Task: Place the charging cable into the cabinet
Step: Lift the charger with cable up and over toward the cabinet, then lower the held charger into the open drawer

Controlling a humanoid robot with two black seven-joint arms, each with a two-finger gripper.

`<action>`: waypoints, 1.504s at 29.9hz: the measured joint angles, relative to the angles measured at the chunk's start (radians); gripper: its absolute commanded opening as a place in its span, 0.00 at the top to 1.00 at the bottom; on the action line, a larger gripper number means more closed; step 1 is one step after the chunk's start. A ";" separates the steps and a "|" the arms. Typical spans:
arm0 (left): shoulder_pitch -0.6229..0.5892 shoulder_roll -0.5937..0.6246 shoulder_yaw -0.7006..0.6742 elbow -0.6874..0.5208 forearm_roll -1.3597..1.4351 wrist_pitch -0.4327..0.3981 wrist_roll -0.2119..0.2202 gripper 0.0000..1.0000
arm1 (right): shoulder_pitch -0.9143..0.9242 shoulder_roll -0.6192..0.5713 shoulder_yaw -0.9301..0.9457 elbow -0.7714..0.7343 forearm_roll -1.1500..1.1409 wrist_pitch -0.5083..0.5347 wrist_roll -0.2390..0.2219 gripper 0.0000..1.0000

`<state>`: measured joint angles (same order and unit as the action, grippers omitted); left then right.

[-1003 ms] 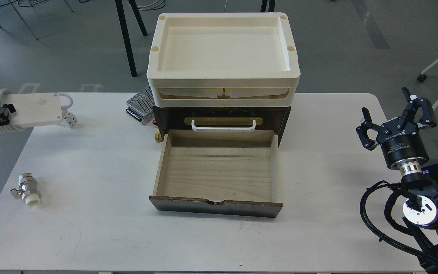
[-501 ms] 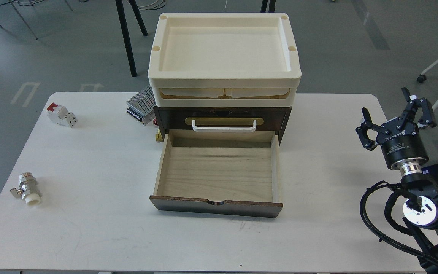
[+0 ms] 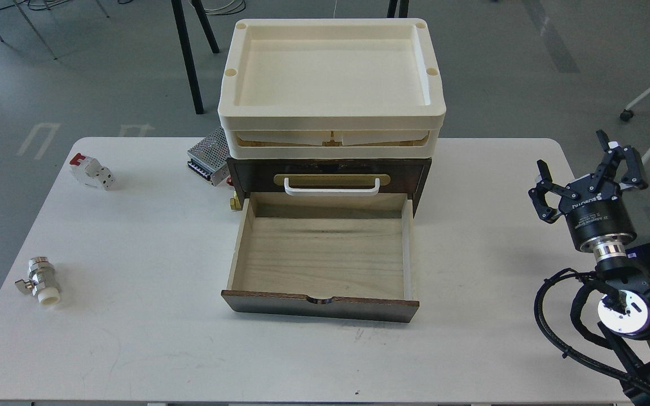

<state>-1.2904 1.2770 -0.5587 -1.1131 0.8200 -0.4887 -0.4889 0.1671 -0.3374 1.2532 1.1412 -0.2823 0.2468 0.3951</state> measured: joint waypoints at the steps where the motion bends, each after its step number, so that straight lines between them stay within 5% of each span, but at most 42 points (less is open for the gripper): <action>1: -0.022 0.000 0.000 -0.058 0.031 0.000 0.000 0.99 | 0.000 0.000 0.000 0.000 0.000 0.000 0.000 0.01; 7: -0.077 -0.043 0.003 -0.325 0.202 0.000 0.000 0.98 | 0.000 0.000 0.000 0.000 0.000 0.000 0.000 0.01; 13: -0.053 -0.172 0.027 -0.438 0.331 0.000 0.000 0.98 | 0.000 0.000 0.000 0.000 0.000 0.000 0.000 0.01; 23: -0.009 -0.310 0.211 -0.465 0.416 0.000 0.000 0.98 | 0.000 0.000 0.000 0.000 0.000 0.000 0.000 0.00; 33: 0.158 -0.381 0.227 -0.485 0.506 0.003 0.000 0.97 | 0.001 0.000 0.000 0.000 0.000 0.000 0.000 0.00; 45: 0.368 -0.434 0.227 -0.504 0.593 0.115 0.000 0.97 | 0.001 0.000 0.000 0.000 0.000 0.000 0.000 0.00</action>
<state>-0.9227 0.8429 -0.3321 -1.6172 1.4131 -0.3737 -0.4885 0.1677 -0.3374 1.2533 1.1413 -0.2823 0.2471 0.3952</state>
